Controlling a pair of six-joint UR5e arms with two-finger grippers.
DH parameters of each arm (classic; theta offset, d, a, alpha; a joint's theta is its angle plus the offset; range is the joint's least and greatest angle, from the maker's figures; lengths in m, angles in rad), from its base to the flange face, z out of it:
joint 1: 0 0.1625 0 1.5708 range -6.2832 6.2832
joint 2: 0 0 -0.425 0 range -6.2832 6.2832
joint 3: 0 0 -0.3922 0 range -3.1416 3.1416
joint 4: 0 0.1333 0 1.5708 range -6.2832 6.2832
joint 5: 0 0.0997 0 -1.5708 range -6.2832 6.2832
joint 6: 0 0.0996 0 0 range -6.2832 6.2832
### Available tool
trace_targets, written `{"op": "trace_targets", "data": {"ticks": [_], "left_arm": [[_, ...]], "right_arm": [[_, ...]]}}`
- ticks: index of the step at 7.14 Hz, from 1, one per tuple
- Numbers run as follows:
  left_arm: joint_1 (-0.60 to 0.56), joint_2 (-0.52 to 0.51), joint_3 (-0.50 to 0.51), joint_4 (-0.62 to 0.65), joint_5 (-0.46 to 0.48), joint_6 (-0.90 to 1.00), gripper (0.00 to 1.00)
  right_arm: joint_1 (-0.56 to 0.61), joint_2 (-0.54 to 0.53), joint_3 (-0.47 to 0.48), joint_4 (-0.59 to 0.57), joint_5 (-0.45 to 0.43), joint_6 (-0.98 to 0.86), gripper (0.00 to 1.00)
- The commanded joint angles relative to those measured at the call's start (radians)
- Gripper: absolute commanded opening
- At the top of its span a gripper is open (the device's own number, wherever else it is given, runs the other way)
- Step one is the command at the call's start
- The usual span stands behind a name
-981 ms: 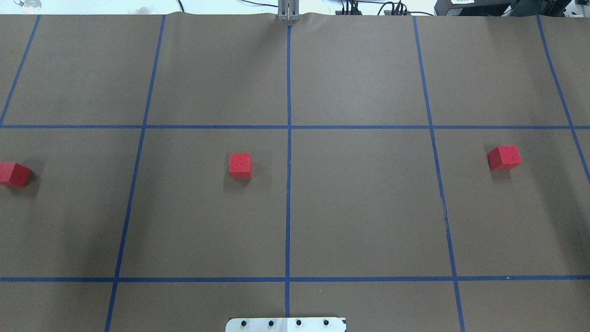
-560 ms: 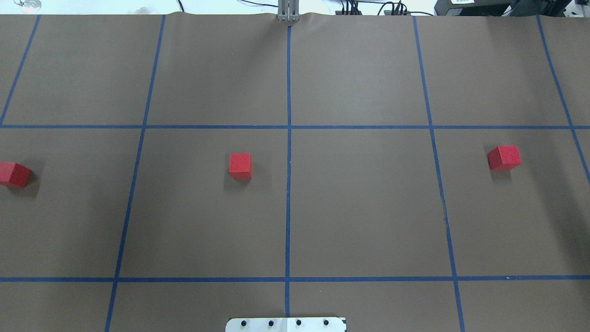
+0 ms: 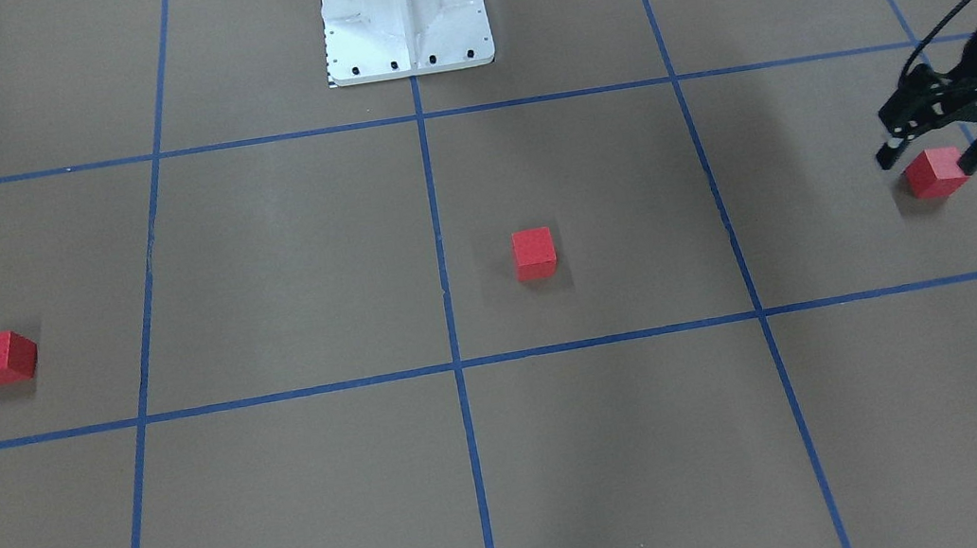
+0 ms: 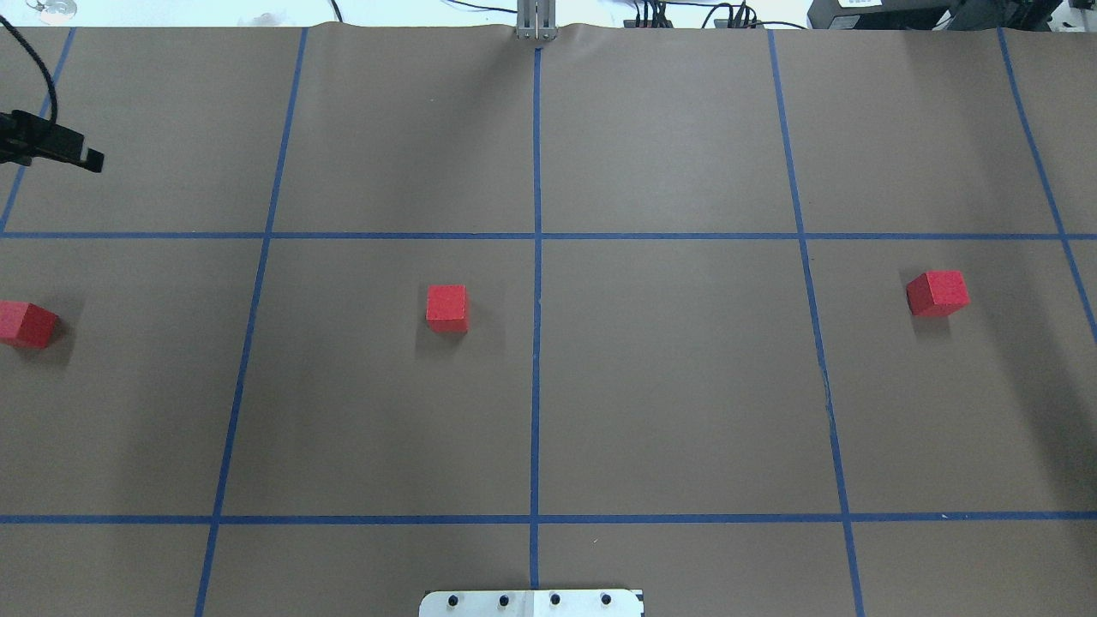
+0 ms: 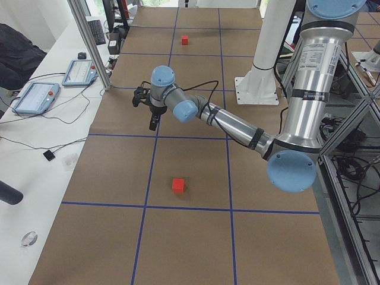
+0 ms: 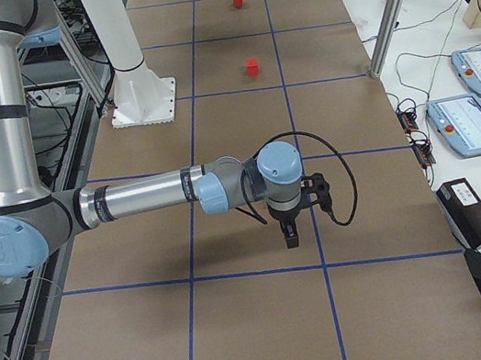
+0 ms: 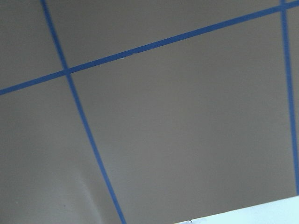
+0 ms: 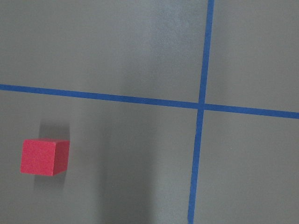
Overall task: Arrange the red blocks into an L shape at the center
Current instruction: 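Reach the left gripper down to the centre red cube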
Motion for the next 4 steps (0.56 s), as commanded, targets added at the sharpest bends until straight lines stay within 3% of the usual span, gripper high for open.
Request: {"op": "trace_targets", "data": {"ticks": [1,2,4], "left_arm": [[0.193,-0.105,-0.017,0.003,0.154,-0.279,1.0],[0.289,-0.122,-0.016,0.005,0.272,-0.345,1.0],[0.406,-0.197,-0.009,0.046,0.362,-0.459,1.0]], "right_arm": [[-0.001,-0.001,-0.002,0.001,-0.003,-0.001,0.99],[-0.001,-0.001,-0.002,0.001,-0.003,-0.001,0.99],[-0.001,-0.001,0.001,0.001,-0.001,-0.001,0.99]]}}
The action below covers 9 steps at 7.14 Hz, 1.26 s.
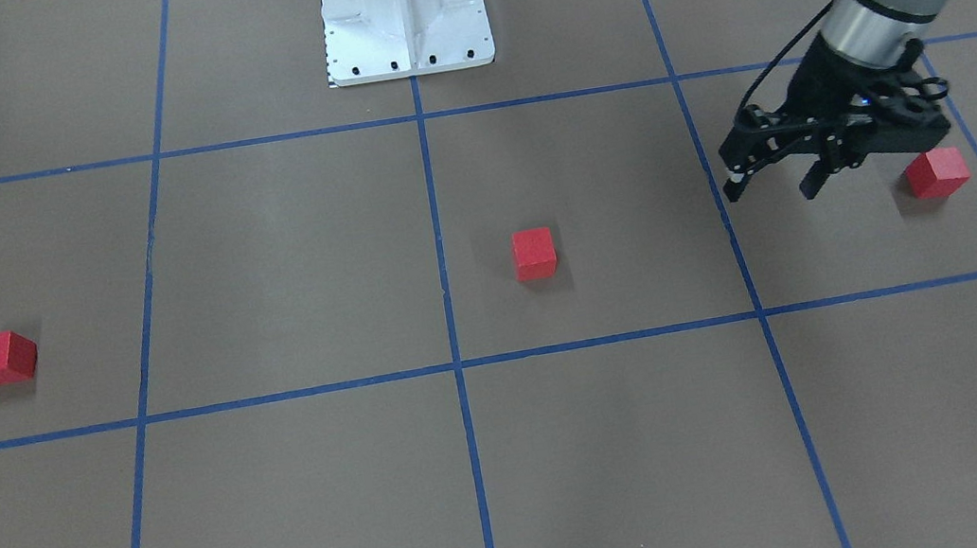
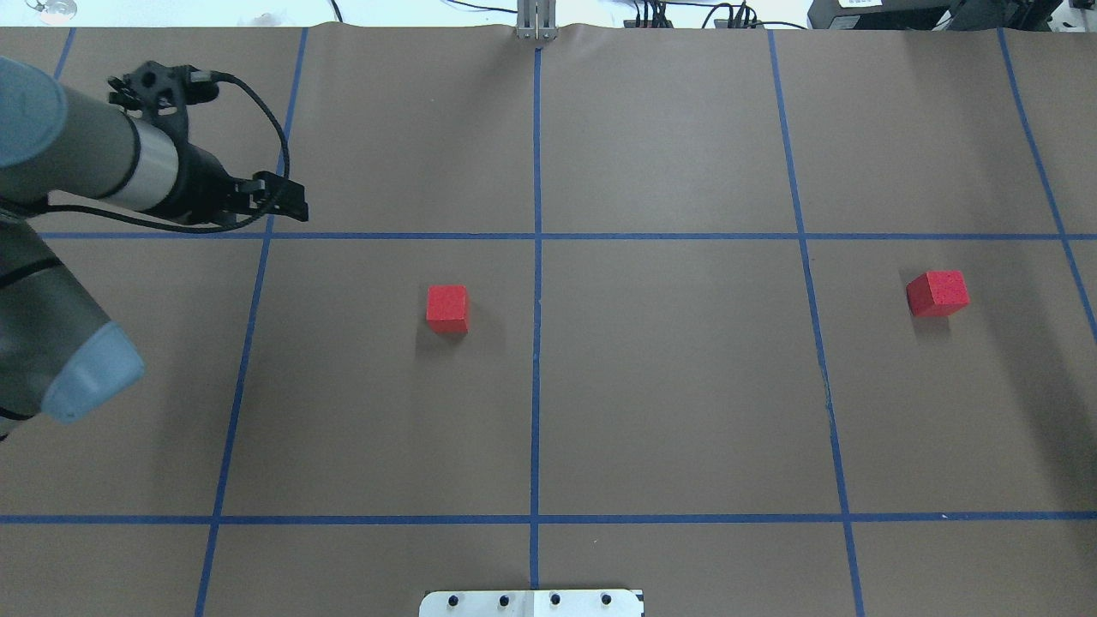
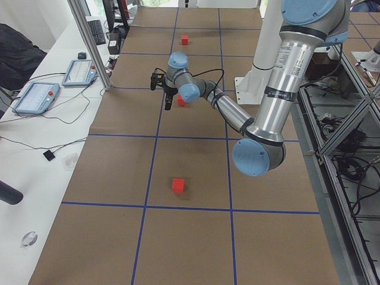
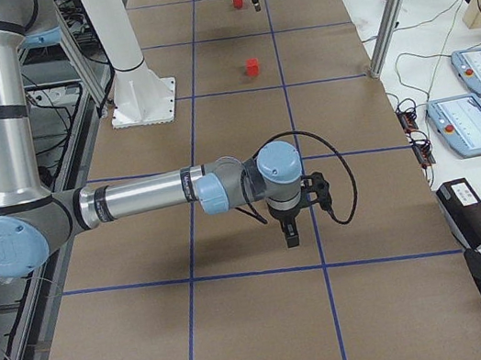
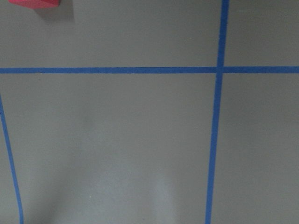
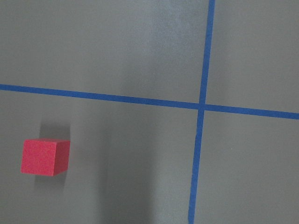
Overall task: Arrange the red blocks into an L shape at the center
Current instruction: 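Reach the left gripper down to the centre red cube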
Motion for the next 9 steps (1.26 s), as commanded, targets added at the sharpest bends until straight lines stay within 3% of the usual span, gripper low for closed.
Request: {"op": "trace_targets", "data": {"ticks": [1,2,3,6,9], "left_arm": [[0.122,-0.141,0.006,0.183,0.116,-0.078,1.0],[0.189,-0.211,0.015,0.284,0.195,-0.076,1.0],[0.228,-0.221,0.028,0.288,0.251,-0.078,1.0],[0.282,-0.324,0.154,0.283,0.311,-0.122,1.0],[0.293,-0.335,0.239,0.204,0.346,-0.129,1.0]], "right_arm": [[0.0,0.0,0.003,0.002,0.0,0.001,0.99],[0.0,0.0,0.003,0.0,0.0,0.001,0.99],[-0.006,0.0,-0.001,0.0,-0.001,-0.001,0.99],[-0.009,0.0,-0.007,0.0,-0.004,-0.001,0.99],[-0.009,0.0,-0.009,0.0,-0.004,-0.001,0.99]]}}
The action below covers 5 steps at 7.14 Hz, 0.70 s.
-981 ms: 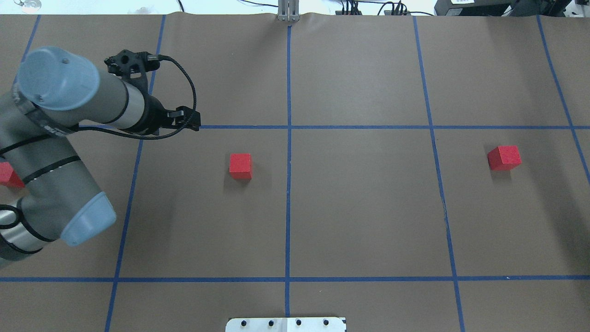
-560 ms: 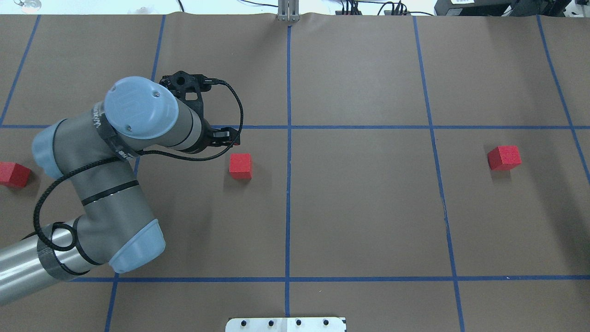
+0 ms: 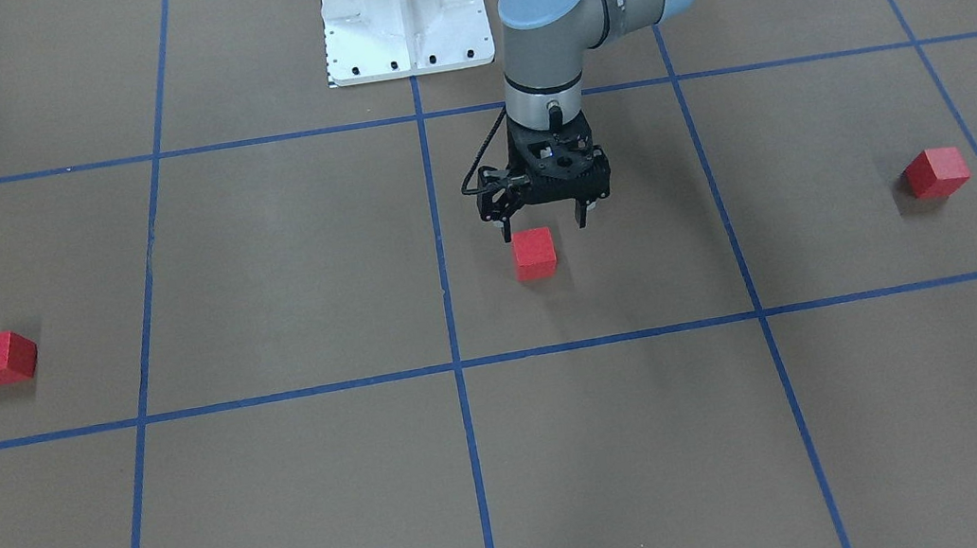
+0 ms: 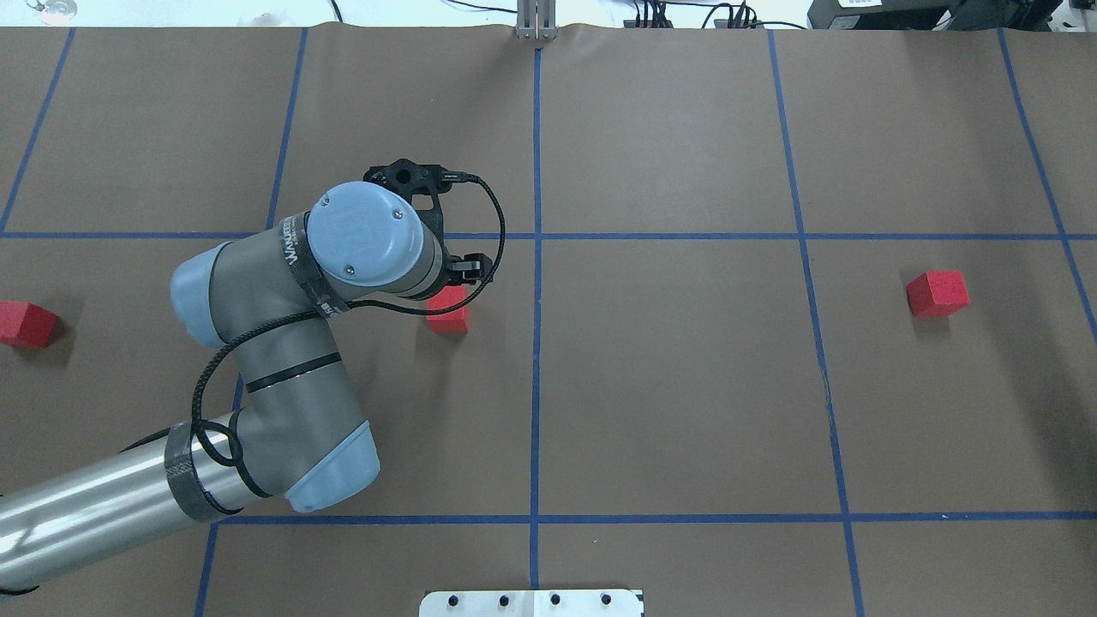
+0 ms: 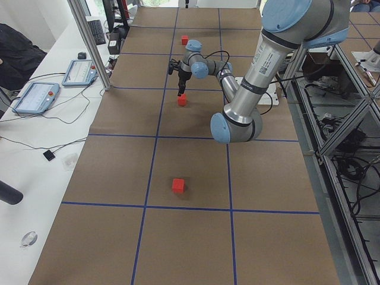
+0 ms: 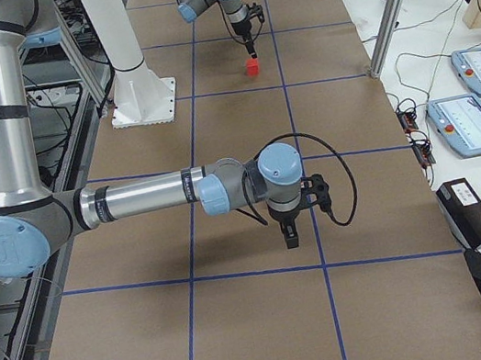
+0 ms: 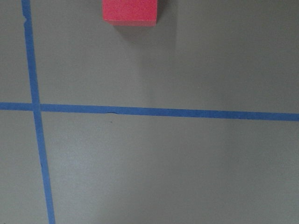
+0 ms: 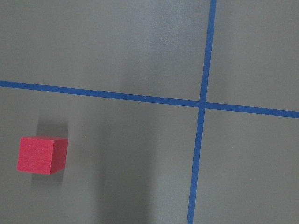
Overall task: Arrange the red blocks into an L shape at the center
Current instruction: 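Reach the left gripper down to the centre red cube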
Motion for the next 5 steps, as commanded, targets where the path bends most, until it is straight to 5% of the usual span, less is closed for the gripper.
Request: {"op": "trace_targets", "data": {"ticks": [1,5], "left_arm": [[0.018,-0.001,0.037,-0.032,0.024,-0.002,1.0],[0.061,-0.005,0.119,-0.105,0.035,-0.034,1.0]], "right_arm": [[0.0,0.0,-0.002,0.0,0.0,0.0,0.99],[0.0,0.0,-0.007,0.0,0.0,0.0,0.99]]}}
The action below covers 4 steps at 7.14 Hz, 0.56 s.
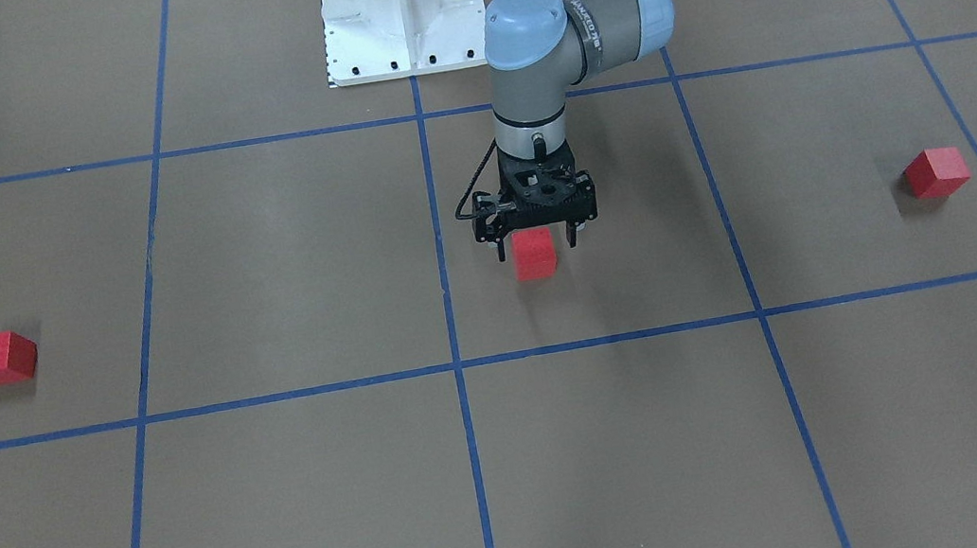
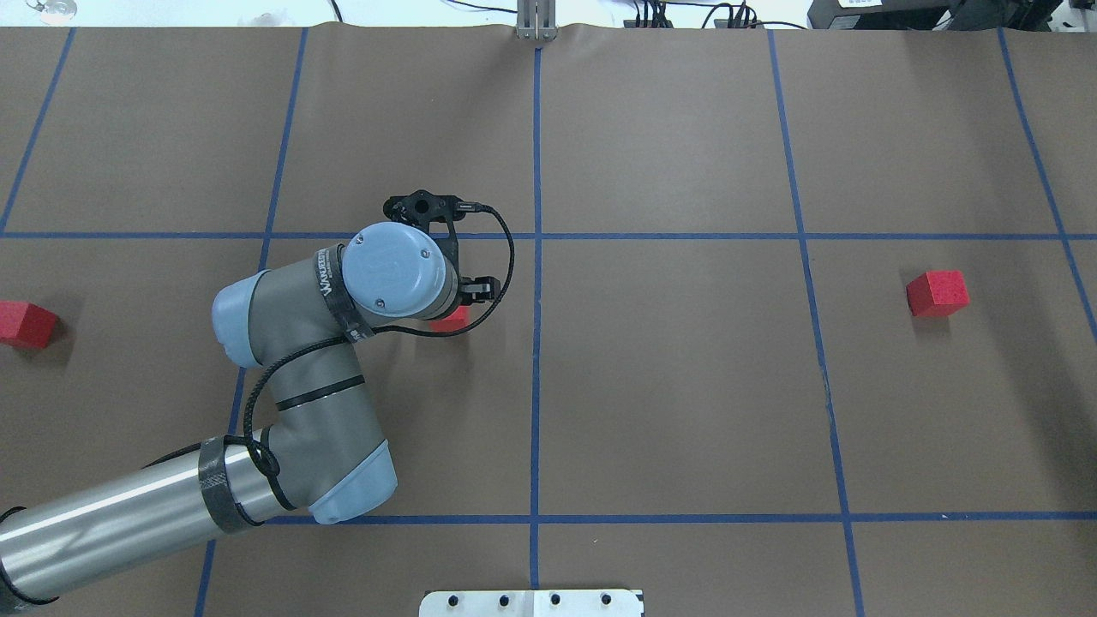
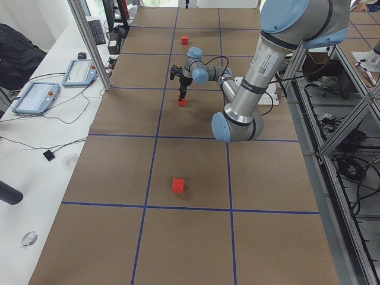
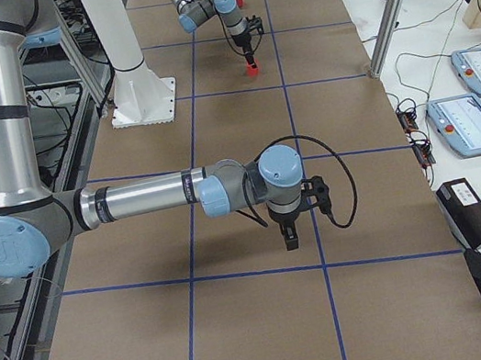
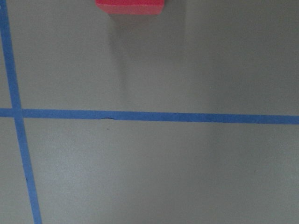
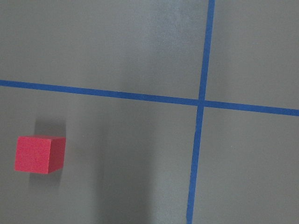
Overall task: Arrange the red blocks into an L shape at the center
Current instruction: 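Grasp the centre red cube with the left gripper and shift it slightly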
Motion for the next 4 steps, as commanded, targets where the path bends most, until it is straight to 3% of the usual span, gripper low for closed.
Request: {"op": "trace_targets", "data": {"ticks": [1,2,3,4], "left_arm": [[0.025,0.0,0.056,-0.06,0.002,-0.021,1.0],[0.026,0.0,0.065,-0.063,0.002,-0.021,0.98],[0.026,0.0,0.061,-0.062,0.001,-0.023,0.71],[0.023,-0.001,0.05,-0.056,0.001,-0.03,0.14]], "right_arm": [[0.0,0.0,0.001,0.0,0.0,0.0,0.99],[0.0,0.0,0.001,0.0,0.0,0.0,0.99],[0.0,0.0,0.001,0.0,0.0,0.0,0.99],[0.0,0.0,0.001,0.0,0.0,0.0,0.99]]}}
